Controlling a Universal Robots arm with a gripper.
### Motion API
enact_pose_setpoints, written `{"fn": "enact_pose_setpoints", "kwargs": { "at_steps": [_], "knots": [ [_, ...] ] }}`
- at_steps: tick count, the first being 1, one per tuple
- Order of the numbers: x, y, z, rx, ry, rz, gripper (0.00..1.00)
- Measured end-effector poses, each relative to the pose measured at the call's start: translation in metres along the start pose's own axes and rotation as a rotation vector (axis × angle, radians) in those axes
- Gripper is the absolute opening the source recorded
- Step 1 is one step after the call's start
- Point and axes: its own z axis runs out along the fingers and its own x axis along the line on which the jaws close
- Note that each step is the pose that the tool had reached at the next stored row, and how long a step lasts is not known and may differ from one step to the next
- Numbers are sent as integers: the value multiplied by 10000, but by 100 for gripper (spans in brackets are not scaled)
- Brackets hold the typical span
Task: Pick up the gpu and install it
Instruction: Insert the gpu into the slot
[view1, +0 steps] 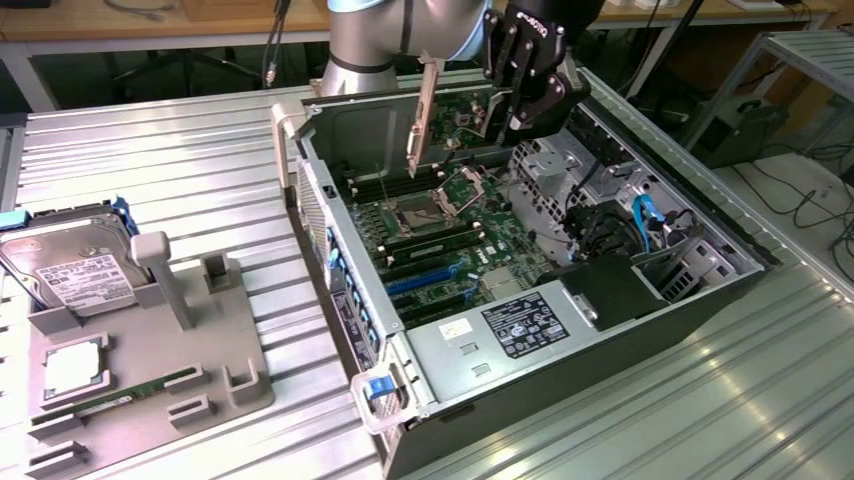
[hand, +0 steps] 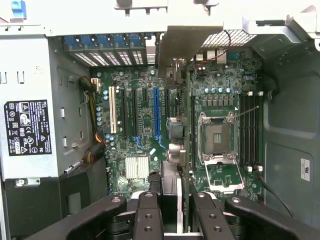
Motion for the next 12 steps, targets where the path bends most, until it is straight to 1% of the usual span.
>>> {"fn": "enact_pose_setpoints", "kwargs": {
  "at_steps": [6, 12],
  "knots": [
    [-3, 5, 4, 1, -1, 1, 28],
    [-52, 26, 65, 20, -5, -1, 28]
  ]
}}
